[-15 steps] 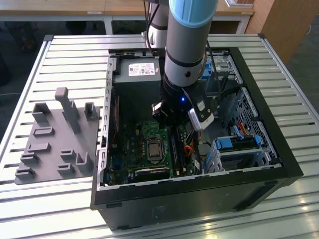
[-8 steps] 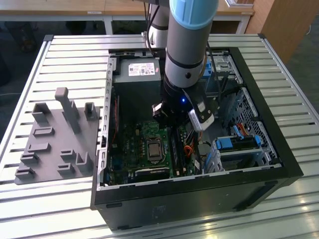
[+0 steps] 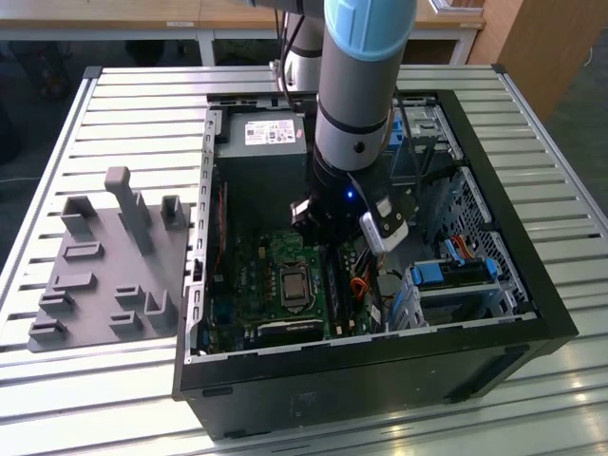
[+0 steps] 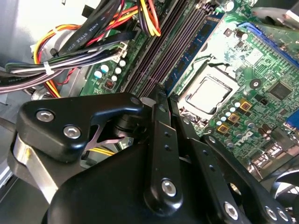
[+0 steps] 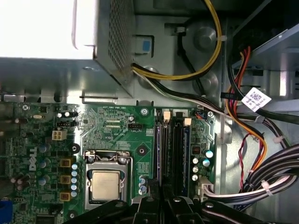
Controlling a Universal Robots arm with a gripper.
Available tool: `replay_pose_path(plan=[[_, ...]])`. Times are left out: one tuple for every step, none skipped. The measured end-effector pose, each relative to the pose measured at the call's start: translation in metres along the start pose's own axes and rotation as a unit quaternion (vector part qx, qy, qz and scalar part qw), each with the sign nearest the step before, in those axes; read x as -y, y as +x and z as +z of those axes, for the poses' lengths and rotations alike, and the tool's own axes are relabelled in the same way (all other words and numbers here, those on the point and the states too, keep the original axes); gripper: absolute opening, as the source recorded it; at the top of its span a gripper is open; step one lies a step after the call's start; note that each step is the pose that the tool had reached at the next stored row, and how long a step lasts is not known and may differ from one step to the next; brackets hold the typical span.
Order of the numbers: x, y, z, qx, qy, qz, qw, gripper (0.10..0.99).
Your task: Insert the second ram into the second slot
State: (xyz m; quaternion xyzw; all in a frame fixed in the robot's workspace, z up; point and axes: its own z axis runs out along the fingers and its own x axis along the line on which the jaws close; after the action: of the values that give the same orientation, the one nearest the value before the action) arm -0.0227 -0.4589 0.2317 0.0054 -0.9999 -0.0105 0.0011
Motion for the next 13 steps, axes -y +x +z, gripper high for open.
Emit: replay_pose_path(plan=[[0.0,0.0,0.0009,0.0,0.0001,0.003,1.0,0.137],[0.0001,0.0,0.0016,0.0001,0.0001,0.006,1.0,0.137],[0.0001,0.0,0.0023,0.0001,0.0001,0.009,1.0,0.137],[0.0001,-0.0002,0.003,0.0002,0.0001,0.011,0.9999,0.137],[0.0002,-0.0005,0.0035,0.0002,0.0001,0.013,0.9999,0.137],[0.0003,-0.0007,0.0038,0.0001,0.0002,0.015,0.9999,0.137],[0.0005,-0.0007,0.0041,0.0001,0.0001,0.016,0.9999,0.137],[0.0006,-0.0007,0.0042,0.0,0.0001,0.017,0.9999,0.137],[0.0006,-0.0008,0.0042,0.0,0.0001,0.017,0.9998,0.137],[0.0006,-0.0011,0.0042,0.0,0.0002,0.017,0.9998,0.137],[0.0006,-0.0013,0.0043,0.0,0.0002,0.018,0.9998,0.137],[0.0006,-0.0013,0.0043,0.0,0.0001,0.018,0.9998,0.137],[0.0006,-0.0013,0.0044,0.0,0.0001,0.018,0.9998,0.137]])
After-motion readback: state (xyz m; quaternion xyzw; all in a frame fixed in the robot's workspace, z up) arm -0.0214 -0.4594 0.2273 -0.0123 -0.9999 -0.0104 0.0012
